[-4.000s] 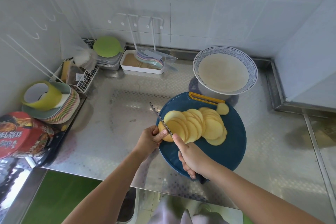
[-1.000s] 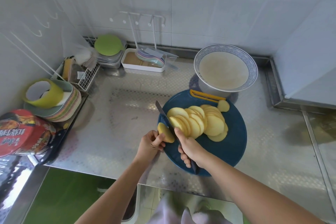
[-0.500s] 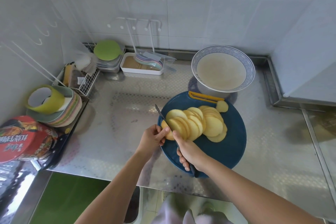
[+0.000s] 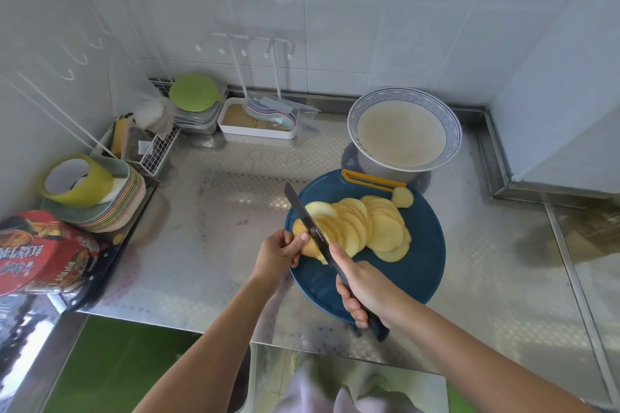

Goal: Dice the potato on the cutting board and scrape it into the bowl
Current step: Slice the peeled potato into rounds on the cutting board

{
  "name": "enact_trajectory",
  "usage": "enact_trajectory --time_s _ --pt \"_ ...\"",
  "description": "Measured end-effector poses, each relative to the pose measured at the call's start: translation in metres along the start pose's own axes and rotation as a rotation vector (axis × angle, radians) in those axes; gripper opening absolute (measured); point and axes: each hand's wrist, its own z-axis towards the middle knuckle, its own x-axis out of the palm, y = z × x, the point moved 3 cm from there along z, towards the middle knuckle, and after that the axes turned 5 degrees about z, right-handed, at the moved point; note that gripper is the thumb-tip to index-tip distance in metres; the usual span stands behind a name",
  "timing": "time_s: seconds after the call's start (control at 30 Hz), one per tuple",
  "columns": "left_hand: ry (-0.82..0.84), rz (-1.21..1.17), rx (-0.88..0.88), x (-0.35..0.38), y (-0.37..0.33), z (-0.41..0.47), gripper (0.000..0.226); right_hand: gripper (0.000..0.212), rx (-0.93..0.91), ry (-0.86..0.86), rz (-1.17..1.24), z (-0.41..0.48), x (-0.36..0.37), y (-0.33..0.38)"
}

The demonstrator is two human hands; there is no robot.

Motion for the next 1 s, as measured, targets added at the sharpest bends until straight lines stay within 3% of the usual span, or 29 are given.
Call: enact_trajectory --time_s 0.7,1.0 --pt "0.052 -0.152 -0.061 0.0 0.009 -0.005 0.038 0.07 0.042 -0.011 -0.133 0.002 0.01 0.0" --pt "0.11 -0.082 -0.058 0.005 0.0 0.0 0.046 0.07 0.07 0.008 -0.097 0.005 -0.001 0.005"
